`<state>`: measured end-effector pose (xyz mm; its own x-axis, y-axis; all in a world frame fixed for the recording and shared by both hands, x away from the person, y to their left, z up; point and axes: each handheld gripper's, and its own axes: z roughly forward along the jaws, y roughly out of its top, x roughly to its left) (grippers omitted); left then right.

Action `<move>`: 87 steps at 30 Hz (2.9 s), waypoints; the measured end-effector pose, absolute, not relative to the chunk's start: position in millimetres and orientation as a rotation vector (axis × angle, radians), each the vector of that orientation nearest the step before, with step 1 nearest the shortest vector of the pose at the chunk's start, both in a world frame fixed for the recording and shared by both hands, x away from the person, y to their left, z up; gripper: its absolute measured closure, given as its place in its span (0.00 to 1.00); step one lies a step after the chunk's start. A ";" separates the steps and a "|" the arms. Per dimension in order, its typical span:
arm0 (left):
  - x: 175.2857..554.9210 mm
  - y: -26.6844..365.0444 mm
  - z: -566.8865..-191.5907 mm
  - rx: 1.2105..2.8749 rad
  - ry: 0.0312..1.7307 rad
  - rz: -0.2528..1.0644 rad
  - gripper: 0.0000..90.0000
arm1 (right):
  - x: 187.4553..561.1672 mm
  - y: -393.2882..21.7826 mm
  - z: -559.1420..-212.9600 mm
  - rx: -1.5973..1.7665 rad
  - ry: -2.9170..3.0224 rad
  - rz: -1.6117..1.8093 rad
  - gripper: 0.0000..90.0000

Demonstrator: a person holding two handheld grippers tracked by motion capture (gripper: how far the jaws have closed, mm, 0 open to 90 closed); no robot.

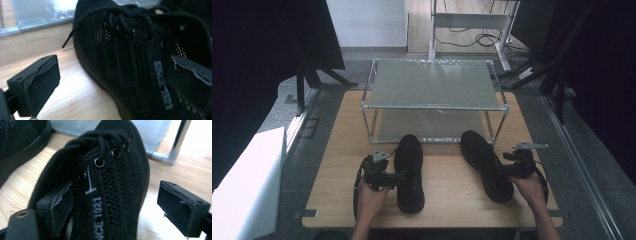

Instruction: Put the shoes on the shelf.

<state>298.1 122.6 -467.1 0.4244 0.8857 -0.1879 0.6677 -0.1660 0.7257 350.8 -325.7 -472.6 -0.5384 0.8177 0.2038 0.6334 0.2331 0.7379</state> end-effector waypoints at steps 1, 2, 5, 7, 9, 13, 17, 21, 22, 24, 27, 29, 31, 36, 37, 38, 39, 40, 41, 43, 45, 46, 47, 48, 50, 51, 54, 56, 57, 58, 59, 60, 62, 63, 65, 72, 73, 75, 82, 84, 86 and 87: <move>300.9 118.8 -467.9 1.913 1.317 0.344 0.00 | 352.4 -323.6 -477.9 1.391 2.283 1.203 0.24; 302.1 116.4 -468.4 1.923 1.318 0.345 0.00 | 352.4 -323.6 -477.9 1.391 2.283 1.203 0.24; 306.6 109.6 -471.1 1.949 1.320 0.350 0.00 | 354.4 -320.7 -483.8 1.373 2.286 1.172 0.34; 310.5 104.7 -474.0 1.968 1.329 0.357 0.00 | 354.7 -318.8 -486.8 1.384 2.263 1.146 0.40; 313.9 96.1 -479.3 2.022 1.329 0.371 0.00 | 354.3 -318.7 -486.7 1.379 2.256 1.136 0.43; 317.5 90.2 -486.9 2.017 1.349 0.361 0.14 | 351.8 -318.0 -486.5 1.382 2.201 1.104 0.57; 311.3 90.1 -483.1 2.036 1.363 0.457 0.32 | 349.7 -317.5 -485.6 1.385 2.167 1.079 0.67; 307.3 99.9 -479.5 2.017 1.364 0.488 0.64 | 345.9 -316.5 -481.8 1.395 2.117 1.084 0.77; 307.5 103.6 -479.6 2.009 1.364 0.476 0.72 | 345.6 -316.2 -481.5 1.418 2.105 1.083 0.79; 307.6 109.6 -479.2 1.997 1.366 0.461 0.76 | 345.7 -316.9 -481.7 1.436 2.096 1.095 0.79; 308.0 117.7 -479.5 1.965 1.389 0.462 0.86 | 345.7 -319.8 -482.0 1.486 2.073 1.134 0.80; 309.0 125.6 -481.1 1.913 1.403 0.421 0.90 | 345.1 -322.1 -482.0 1.538 2.055 1.192 0.80; 308.9 132.3 -482.7 1.866 1.412 0.384 0.91 | 344.8 -322.9 -482.7 1.572 2.040 1.223 0.81; 309.8 146.0 -486.7 1.768 1.432 0.291 0.91 | 344.1 -327.0 -485.9 1.692 1.997 1.349 0.82; 310.0 148.1 -487.5 1.751 1.433 0.278 0.92 | 343.7 -327.2 -486.5 1.711 1.989 1.375 0.82; 309.8 149.7 -487.8 1.735 1.435 0.266 0.92 | 343.2 -327.1 -486.9 1.724 1.982 1.398 0.82; 309.3 150.6 -487.6 1.724 1.437 0.262 0.92 | 342.6 -326.8 -486.8 1.731 1.977 1.411 0.82; 308.5 150.5 -487.2 1.710 1.435 0.262 0.92 | 341.8 -326.1 -486.2 1.735 1.973 1.424 0.82; 307.6 150.3 -486.3 1.707 1.435 0.265 0.92 | 340.9 -325.6 -485.5 1.734 1.969 1.442 0.81; 306.1 148.9 -484.4 1.703 1.427 0.267 0.92 | 339.0 -323.8 -484.0 1.748 1.958 1.486 0.81; 305.0 147.2 -482.8 1.682 1.421 0.258 0.92 | 337.4 -321.2 -482.5 1.765 1.943 1.540 0.81; 304.5 146.5 -482.0 1.667 1.416 0.250 0.92 | 336.9 -319.2 -481.8 1.770 1.934 1.567 0.81; 303.9 145.9 -481.1 1.651 1.411 0.238 0.92 | 336.2 -317.0 -480.4 1.773 1.935 1.583 0.81; 303.2 145.0 -480.2 1.632 1.409 0.230 0.92 | 335.5 -314.3 -479.1 1.765 1.933 1.594 0.81; 301.8 143.6 -477.9 1.608 1.399 0.221 0.92 | 334.0 -308.6 -475.6 1.753 1.934 1.615 0.81; 301.1 142.9 -476.6 1.603 1.393 0.218 0.92 | 333.3 -306.1 -474.0 1.748 1.933 1.628 0.81; 298.3 140.9 -473.2 1.593 1.370 0.210 0.92 | 331.5 -300.3 -469.6 1.748 1.921 1.694 0.81; 296.7 139.9 -471.4 1.578 1.356 0.200 0.91 | 330.0 -296.6 -467.0 1.745 1.912 1.735 0.81; 295.8 139.4 -470.4 1.568 1.352 0.197 0.91 | 328.9 -294.9 -465.7 1.744 1.910 1.753 0.81; 295.0 139.1 -469.5 1.558 1.349 0.195 0.91 | 327.8 -293.2 -464.7 1.744 1.908 1.772 0.81; 294.2 138.8 -468.4 1.548 1.344 0.191 0.91 | 326.8 -291.4 -464.2 1.742 1.903 1.795 0.81; 293.3 138.4 -467.1 1.539 1.338 0.188 0.91 | 325.6 -290.0 -463.4 1.745 1.904 1.816 0.81; 291.3 137.2 -463.9 1.527 1.327 0.183 0.91 | 323.4 -287.2 -462.7 1.752 1.890 1.859 0.81; 290.0 136.7 -462.1 1.522 1.319 0.185 0.91 | 322.2 -286.1 -462.2 1.758 1.885 1.877 0.81; 287.4 135.6 -458.1 1.514 1.303 0.189 0.91 | 319.2 -283.8 -461.1 1.765 1.868 1.914 0.81; 277.7 133.1 -441.6 1.476 1.261 0.196 0.91 | 303.2 -276.6 -456.9 1.798 1.782 2.050 0.81; 276.5 133.1 -439.2 1.464 1.261 0.197 0.91 | 300.6 -275.6 -456.1 1.801 1.763 2.061 0.81; 274.4 133.6 -434.3 1.442 1.260 0.198 0.91 | 296.5 -274.6 -454.0 1.794 1.736 2.082 0.81; 270.2 131.9 -413.6 1.412 1.259 0.225 0.91 | 288.9 -273.1 -439.7 1.786 1.667 2.157 0.81; 271.6 131.3 -409.1 1.398 1.264 0.218 0.91 | 289.0 -272.1 -433.1 1.780 1.652 2.181 0.81; 273.3 130.4 -404.7 1.388 1.266 0.221 0.91 | 290.1 -270.7 -426.3 1.760 1.650 2.199 0.81; 274.0 129.8 -402.1 1.386 1.267 0.228 0.91 | 291.2 -269.8 -422.7 1.754 1.652 2.205 0.81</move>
